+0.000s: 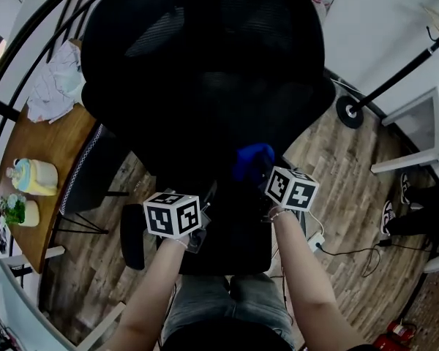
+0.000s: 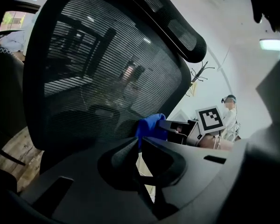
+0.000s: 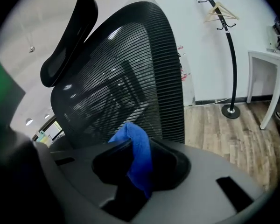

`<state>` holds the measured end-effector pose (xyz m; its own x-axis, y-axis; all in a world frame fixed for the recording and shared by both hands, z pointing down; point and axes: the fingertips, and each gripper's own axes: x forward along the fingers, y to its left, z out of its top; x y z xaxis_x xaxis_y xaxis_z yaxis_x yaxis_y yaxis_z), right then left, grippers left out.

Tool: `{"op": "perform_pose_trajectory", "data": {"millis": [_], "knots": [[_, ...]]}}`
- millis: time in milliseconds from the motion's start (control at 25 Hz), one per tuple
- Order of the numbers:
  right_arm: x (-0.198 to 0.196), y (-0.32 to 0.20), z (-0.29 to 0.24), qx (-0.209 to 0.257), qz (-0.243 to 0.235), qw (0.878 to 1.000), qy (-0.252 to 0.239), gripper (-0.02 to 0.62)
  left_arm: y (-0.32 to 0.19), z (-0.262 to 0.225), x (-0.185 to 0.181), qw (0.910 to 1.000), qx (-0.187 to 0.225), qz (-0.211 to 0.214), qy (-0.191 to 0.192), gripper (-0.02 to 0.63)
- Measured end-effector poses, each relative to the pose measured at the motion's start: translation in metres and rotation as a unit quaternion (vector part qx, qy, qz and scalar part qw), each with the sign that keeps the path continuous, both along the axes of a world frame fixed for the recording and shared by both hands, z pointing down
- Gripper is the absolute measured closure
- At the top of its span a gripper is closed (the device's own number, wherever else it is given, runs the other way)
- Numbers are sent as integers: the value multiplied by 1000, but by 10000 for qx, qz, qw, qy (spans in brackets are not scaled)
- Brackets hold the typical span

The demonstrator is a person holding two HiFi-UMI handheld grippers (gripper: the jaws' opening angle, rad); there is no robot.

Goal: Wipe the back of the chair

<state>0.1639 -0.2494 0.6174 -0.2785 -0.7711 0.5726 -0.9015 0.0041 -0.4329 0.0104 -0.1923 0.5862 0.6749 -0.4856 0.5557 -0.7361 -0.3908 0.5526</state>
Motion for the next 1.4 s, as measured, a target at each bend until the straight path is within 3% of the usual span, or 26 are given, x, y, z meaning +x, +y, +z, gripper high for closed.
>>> {"op": "perform_pose_trajectory", "data": {"millis": [240,1040,1400], "knots": [[35,5,3,-5,202,9998,75,489,-1,0,20,9998,22,184,-7,574],[98,34,-2,19,742,9972,111,489,10,-5,50,9986,60,512,-97,574],[80,61,-61,489,260,9984,68,489,12,-37,32,9984,415,376,-116,574]]}}
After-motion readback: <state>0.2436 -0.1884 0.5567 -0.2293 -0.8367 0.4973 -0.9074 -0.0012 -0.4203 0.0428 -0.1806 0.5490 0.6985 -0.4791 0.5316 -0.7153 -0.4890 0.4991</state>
